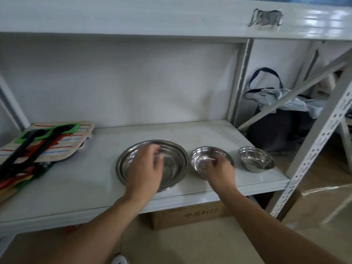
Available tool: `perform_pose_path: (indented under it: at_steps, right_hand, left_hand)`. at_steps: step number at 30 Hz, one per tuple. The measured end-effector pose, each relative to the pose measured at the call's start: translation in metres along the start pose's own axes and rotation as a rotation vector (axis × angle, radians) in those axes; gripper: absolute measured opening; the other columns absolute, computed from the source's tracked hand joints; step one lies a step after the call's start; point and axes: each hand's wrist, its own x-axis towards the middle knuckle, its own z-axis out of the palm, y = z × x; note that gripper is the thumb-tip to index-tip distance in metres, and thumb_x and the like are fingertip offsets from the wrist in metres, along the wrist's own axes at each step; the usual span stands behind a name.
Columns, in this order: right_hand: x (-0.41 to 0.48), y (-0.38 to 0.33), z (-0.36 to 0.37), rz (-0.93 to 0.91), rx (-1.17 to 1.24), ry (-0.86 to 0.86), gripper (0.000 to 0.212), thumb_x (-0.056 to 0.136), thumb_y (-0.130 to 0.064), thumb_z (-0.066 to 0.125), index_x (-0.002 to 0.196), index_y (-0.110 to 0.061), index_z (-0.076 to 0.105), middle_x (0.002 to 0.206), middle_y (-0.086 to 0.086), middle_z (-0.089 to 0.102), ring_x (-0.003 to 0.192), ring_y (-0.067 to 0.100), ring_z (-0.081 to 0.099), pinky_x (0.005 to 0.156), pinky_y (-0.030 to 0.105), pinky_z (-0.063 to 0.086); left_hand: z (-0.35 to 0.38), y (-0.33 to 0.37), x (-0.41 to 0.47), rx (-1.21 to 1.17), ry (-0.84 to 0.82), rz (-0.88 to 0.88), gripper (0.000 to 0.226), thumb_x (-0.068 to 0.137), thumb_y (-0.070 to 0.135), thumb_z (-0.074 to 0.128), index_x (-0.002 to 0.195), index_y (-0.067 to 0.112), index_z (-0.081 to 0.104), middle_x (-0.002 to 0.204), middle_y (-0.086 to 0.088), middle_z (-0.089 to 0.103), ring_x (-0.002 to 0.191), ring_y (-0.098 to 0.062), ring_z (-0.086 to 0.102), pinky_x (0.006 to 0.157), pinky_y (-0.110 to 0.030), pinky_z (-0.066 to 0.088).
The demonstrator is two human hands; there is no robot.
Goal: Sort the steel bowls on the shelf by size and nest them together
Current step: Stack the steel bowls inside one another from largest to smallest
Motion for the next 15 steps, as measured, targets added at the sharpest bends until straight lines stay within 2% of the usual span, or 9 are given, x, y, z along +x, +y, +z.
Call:
perform_pose_path:
  at_steps: [1, 3, 5, 6, 7, 9, 12, 15]
  right_hand:
    - [0.001, 0.007, -0.013, 0.034, 0.032, 0.051, 0.027, 0.098, -0.018, 0.052, 0.113, -0.007, 0.072, 0.090, 0.009, 0.073, 0.075, 0.021, 0.062, 0.066, 0.022, 0.047]
    - [0.008, 0.024, -0.037, 0.151, 0.076, 0.146, 0.032, 0.100, -0.020, 0.052, 0.123, -0.003, 0.067, 0.096, 0.012, 0.070, 0.085, 0.026, 0.060, 0.077, 0.030, 0.044]
    - [0.019, 0.046, -0.054, 0.273, 0.123, 0.235, 0.033, 0.099, -0.023, 0.051, 0.122, -0.003, 0.065, 0.098, 0.014, 0.071, 0.089, 0.032, 0.066, 0.081, 0.038, 0.052]
    - [0.026, 0.057, -0.061, 0.334, 0.140, 0.278, 0.035, 0.097, -0.025, 0.050, 0.119, -0.003, 0.066, 0.099, 0.016, 0.072, 0.090, 0.036, 0.069, 0.082, 0.044, 0.057]
    - [0.036, 0.072, -0.067, 0.382, 0.156, 0.309, 0.037, 0.094, -0.028, 0.049, 0.116, -0.003, 0.066, 0.099, 0.018, 0.073, 0.090, 0.039, 0.070, 0.083, 0.050, 0.060]
    - [0.054, 0.096, -0.075, 0.468, 0.207, 0.343, 0.041, 0.090, -0.031, 0.051, 0.112, 0.000, 0.067, 0.096, 0.019, 0.074, 0.089, 0.041, 0.072, 0.082, 0.055, 0.062]
    - [0.065, 0.102, -0.088, 0.585, 0.364, 0.322, 0.030, 0.099, -0.022, 0.052, 0.103, 0.004, 0.066, 0.089, 0.023, 0.074, 0.076, 0.035, 0.071, 0.076, 0.047, 0.063]
    - [0.078, 0.108, -0.090, 0.625, 0.460, 0.309, 0.024, 0.103, -0.017, 0.051, 0.104, 0.002, 0.065, 0.085, 0.022, 0.073, 0.066, 0.029, 0.066, 0.065, 0.039, 0.060]
  left_hand:
    - [0.012, 0.017, -0.007, -0.059, -0.104, 0.019, 0.014, 0.098, 0.020, 0.062, 0.105, 0.015, 0.072, 0.094, 0.000, 0.076, 0.080, -0.018, 0.071, 0.074, -0.039, 0.059]
    - [0.042, 0.047, -0.021, -0.179, -0.413, -0.120, 0.019, 0.101, 0.021, 0.056, 0.093, 0.017, 0.073, 0.081, 0.001, 0.076, 0.068, -0.014, 0.069, 0.067, -0.037, 0.060]
    - [0.076, 0.067, -0.033, -0.372, -0.649, -0.452, 0.023, 0.102, 0.019, 0.050, 0.090, 0.015, 0.069, 0.082, -0.004, 0.077, 0.059, -0.017, 0.065, 0.060, -0.033, 0.056]
    - [0.090, 0.074, -0.037, -0.491, -0.683, -0.639, 0.021, 0.102, 0.019, 0.048, 0.092, 0.013, 0.066, 0.084, -0.009, 0.076, 0.056, -0.020, 0.062, 0.055, -0.031, 0.052]
    - [0.101, 0.079, -0.039, -0.584, -0.667, -0.795, 0.019, 0.103, 0.019, 0.047, 0.095, 0.012, 0.063, 0.087, -0.014, 0.075, 0.053, -0.022, 0.058, 0.049, -0.028, 0.048]
    - [0.120, 0.084, -0.037, -0.664, -0.550, -0.983, 0.018, 0.106, 0.024, 0.047, 0.098, 0.011, 0.058, 0.098, -0.022, 0.076, 0.051, -0.022, 0.056, 0.039, -0.023, 0.046]
    - [0.137, 0.089, -0.027, -0.733, -0.377, -1.103, 0.025, 0.107, 0.026, 0.050, 0.087, 0.011, 0.053, 0.108, -0.028, 0.075, 0.054, -0.022, 0.056, 0.050, -0.030, 0.055]
    - [0.151, 0.090, -0.019, -0.743, -0.310, -1.131, 0.028, 0.107, 0.025, 0.049, 0.082, 0.012, 0.051, 0.102, -0.026, 0.077, 0.053, -0.021, 0.055, 0.053, -0.031, 0.057]
